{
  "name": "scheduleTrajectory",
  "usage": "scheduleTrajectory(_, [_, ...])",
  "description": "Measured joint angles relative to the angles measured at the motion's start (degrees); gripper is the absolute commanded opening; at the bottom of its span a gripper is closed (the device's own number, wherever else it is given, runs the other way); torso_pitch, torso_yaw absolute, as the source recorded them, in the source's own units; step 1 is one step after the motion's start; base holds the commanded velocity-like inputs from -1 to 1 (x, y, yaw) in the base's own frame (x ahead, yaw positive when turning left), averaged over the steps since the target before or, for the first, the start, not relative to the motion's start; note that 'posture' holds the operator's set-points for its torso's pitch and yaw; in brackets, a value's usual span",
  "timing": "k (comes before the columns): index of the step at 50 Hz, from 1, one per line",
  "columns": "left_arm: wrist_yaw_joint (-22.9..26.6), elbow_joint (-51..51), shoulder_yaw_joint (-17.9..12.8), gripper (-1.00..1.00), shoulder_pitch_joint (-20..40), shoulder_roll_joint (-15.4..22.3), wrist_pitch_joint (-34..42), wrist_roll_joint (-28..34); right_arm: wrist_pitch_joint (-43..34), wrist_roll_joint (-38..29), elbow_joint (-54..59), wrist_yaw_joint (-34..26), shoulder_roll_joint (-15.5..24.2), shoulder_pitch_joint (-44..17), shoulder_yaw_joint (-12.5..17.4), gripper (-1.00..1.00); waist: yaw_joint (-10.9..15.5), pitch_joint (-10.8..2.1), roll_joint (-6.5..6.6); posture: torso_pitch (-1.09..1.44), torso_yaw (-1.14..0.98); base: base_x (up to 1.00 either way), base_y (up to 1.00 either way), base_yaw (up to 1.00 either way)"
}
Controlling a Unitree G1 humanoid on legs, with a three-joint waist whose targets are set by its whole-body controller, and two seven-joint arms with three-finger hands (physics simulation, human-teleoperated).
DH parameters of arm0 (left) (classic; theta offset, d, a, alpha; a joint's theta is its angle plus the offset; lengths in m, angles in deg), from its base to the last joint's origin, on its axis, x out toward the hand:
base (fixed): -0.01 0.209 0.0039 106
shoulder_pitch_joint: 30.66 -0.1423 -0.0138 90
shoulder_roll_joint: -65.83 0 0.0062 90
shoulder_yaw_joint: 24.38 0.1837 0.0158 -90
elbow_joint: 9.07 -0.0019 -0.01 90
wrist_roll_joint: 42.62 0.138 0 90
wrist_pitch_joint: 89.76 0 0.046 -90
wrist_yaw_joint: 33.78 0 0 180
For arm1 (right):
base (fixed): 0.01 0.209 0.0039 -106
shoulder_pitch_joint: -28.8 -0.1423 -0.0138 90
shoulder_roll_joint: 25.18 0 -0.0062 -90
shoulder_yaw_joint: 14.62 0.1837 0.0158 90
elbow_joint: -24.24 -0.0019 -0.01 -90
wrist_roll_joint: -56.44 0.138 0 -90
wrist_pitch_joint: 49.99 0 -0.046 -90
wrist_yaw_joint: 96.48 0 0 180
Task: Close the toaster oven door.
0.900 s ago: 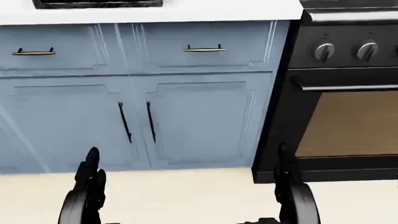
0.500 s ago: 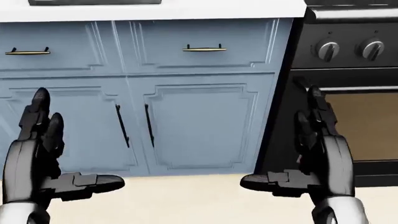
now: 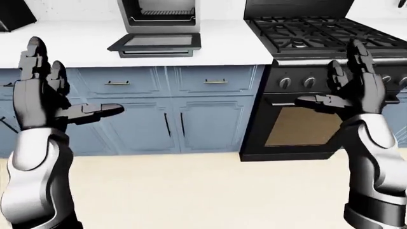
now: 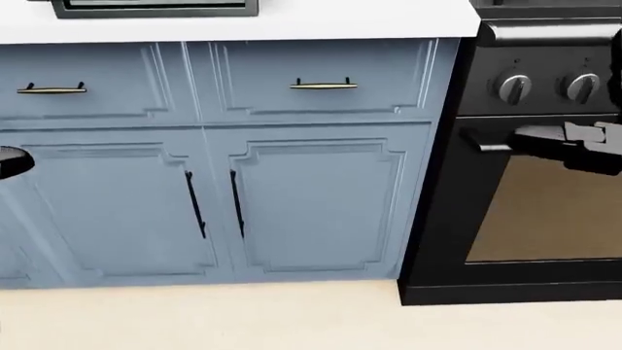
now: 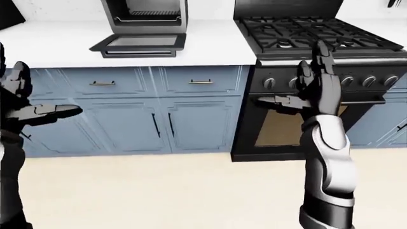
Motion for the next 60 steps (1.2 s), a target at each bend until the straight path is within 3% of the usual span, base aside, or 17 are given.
scheduleTrajectory(12, [-0.9, -3.2, -5.0, 1.00, 3.1, 8.9, 1.2, -3.9, -1.8, 2.9, 2.9, 0.9, 9.2, -6.9, 3.1, 1.00, 0.0, 0.87, 0.21, 0.00, 0.00, 0.00, 0.00, 0.00])
scheduleTrajectory(20, [-1.7, -3.1, -5.8, 1.00, 3.5, 11.7, 1.6, -5.9, -2.0, 4.1, 3.5, 0.4, 11.3, -8.0, 2.6, 1.00, 0.0, 1.13, 0.20, 0.00, 0.00, 0.00, 0.01, 0.00])
scheduleTrajectory(27, [-1.4, -2.5, -6.0, 1.00, 4.2, 13.6, 2.9, -7.1, -1.8, 4.0, 5.2, 0.5, 12.7, -8.4, 3.6, 1.00, -0.7, 0.03, 0.86, 0.00, 0.00, 0.00, 0.27, 0.00])
scheduleTrajectory(29, [-1.5, -2.2, -6.3, 1.00, 4.6, 14.0, 2.8, -7.2, -1.6, 3.9, 5.2, 0.5, 12.9, -8.8, 3.6, 1.00, -0.7, 0.02, 1.76, 0.00, 0.00, 0.00, 0.29, 0.00])
scheduleTrajectory(32, [-1.9, -2.0, -6.6, 1.00, 4.6, 14.2, 2.4, -7.1, -1.1, 4.1, 4.2, 0.3, 13.1, -9.5, 3.3, 1.00, -0.7, 0.16, 4.54, 0.00, 0.00, 0.00, 0.28, 0.00])
scheduleTrajectory(36, [-2.2, -3.1, -6.9, 1.00, 3.6, 13.8, 3.3, -6.9, -1.5, 4.6, 4.4, -0.3, 12.4, -8.8, 1.8, 1.00, -0.2, 0.94, 3.50, 0.00, 0.00, 0.00, 0.28, 0.00])
scheduleTrajectory(40, [-2.3, -2.4, -6.5, 1.00, 4.7, 14.3, 4.1, -7.3, -2.1, 4.4, 5.1, 0.0, 12.9, -9.0, 2.5, 1.00, -0.5, 1.12, 1.27, 0.00, 0.00, 0.01, 0.22, 0.00])
scheduleTrajectory(47, [-2.3, -2.0, -6.6, 1.00, 5.2, 15.0, 4.3, -7.8, -1.4, 4.2, 4.0, -0.1, 13.3, -9.2, 2.8, 1.00, -0.4, 1.29, -1.01, 0.00, 0.00, 0.10, 0.12, 0.00])
scheduleTrajectory(50, [-2.3, -2.0, -6.9, 1.00, 5.6, 15.5, 4.2, -7.9, -1.5, 4.1, 4.0, -0.1, 13.4, -9.3, 2.8, 1.00, -0.2, 1.09, -2.77, 0.00, 0.00, 0.14, 0.07, 0.00])
scheduleTrajectory(52, [-2.3, -1.6, -6.6, 1.00, 5.4, 15.1, 4.0, -8.0, -1.4, 4.0, 4.2, -0.1, 13.5, -9.0, 3.3, 1.00, -0.7, 1.38, -1.82, 0.00, 0.00, 0.15, 0.05, 0.00])
scheduleTrajectory(55, [-2.1, -1.9, -5.5, 1.00, 5.3, 15.0, 4.6, -8.4, -2.0, 3.8, 5.1, 0.2, 13.4, -8.3, 3.7, 1.00, -0.5, 1.11, -1.91, 0.00, 0.00, 0.19, 0.04, 0.00])
scheduleTrajectory(60, [-2.1, -1.7, -6.1, 1.00, 6.0, 15.9, 4.8, -8.7, -2.2, 4.0, 4.2, -0.3, 14.6, -9.7, 3.7, 1.00, -0.8, 1.74, 1.61, 0.00, 0.00, 0.25, 0.02, 0.00])
